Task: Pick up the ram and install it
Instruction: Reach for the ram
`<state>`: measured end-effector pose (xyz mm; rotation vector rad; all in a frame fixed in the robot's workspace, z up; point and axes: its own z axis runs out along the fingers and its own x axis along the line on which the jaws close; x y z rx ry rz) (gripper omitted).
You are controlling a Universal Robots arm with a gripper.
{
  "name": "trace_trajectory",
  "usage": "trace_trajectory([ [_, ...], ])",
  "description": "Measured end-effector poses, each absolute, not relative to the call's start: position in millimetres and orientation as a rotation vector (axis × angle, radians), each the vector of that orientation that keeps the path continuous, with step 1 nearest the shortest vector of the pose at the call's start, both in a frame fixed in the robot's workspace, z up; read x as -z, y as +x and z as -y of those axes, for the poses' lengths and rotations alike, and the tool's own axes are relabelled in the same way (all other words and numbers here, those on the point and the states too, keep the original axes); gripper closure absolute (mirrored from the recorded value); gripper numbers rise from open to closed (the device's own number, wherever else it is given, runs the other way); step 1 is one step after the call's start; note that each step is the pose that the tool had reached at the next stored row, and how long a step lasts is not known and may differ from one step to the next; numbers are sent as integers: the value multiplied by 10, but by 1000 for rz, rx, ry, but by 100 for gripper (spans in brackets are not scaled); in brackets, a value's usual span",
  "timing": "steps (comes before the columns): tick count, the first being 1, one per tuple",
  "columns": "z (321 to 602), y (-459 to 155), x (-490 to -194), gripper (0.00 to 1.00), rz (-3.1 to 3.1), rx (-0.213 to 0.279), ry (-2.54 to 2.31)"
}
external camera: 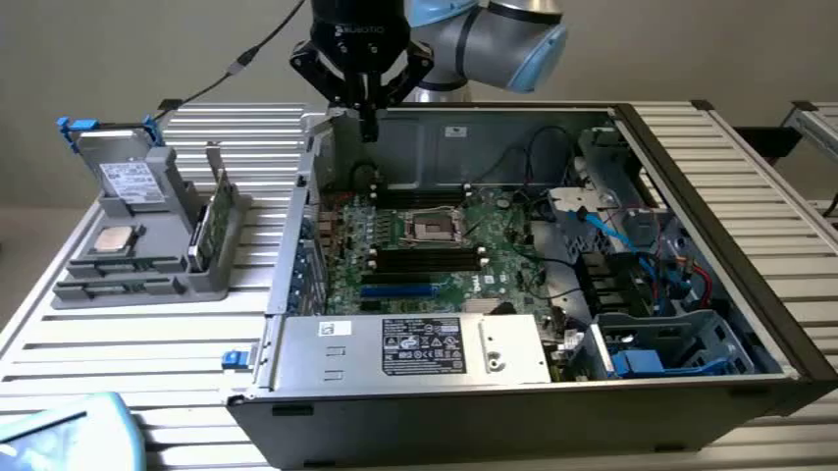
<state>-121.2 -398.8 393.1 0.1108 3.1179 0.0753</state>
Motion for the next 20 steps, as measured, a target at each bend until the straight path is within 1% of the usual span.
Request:
trace_trajectory([
  [14, 3988, -1213, -3955, 90, -3118, -75, 113],
  [20, 3990, -1400, -3954, 90, -3118, -75, 113],
])
